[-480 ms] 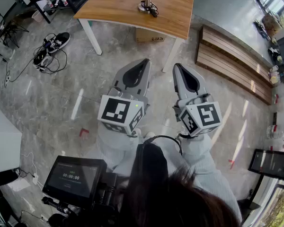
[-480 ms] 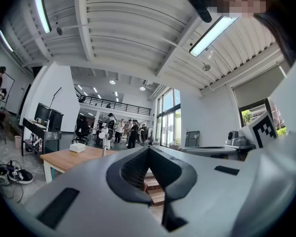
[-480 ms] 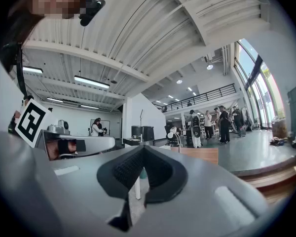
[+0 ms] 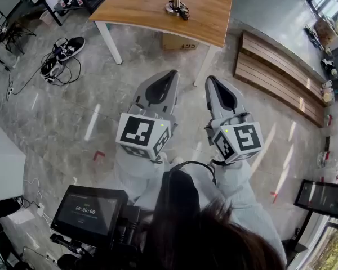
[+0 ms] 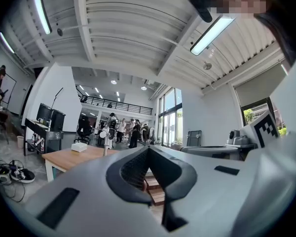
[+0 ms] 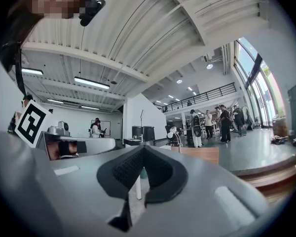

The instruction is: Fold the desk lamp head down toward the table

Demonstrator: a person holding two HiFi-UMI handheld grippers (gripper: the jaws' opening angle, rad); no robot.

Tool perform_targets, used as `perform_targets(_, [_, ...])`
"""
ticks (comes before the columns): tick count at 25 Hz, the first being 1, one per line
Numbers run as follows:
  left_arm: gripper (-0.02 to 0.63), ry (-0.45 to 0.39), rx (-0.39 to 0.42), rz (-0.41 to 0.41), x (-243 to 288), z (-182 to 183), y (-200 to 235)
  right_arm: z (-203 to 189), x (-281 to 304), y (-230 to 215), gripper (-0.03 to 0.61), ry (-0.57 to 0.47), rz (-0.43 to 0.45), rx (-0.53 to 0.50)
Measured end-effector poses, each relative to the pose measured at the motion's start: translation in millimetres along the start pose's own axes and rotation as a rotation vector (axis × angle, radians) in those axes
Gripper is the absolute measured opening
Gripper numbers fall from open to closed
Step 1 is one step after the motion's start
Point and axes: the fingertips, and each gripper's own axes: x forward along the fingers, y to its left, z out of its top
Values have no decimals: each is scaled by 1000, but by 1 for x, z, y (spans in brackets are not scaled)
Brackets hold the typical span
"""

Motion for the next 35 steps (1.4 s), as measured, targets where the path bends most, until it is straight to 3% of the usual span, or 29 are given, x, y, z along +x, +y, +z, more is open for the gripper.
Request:
perform_targets(7, [2,0,-11,38,18,-7,-2,-4,3,-24,2,15,23,-1])
perform_targets(11, [2,7,-32,54,45,-14,20,-11,30,-43,2,25,23,13])
perform_targets(18, [2,19,-26,51,131,-22,114,-23,145,-82,2,26,28,23])
perform_targets(28, [2,30,22,-21,277,11,261,-3,337,-151,2,-10,-44,25])
perform_targets(35, [2,88,-20,-29,370,-19,329,-21,433,-213,2,38,-80,33])
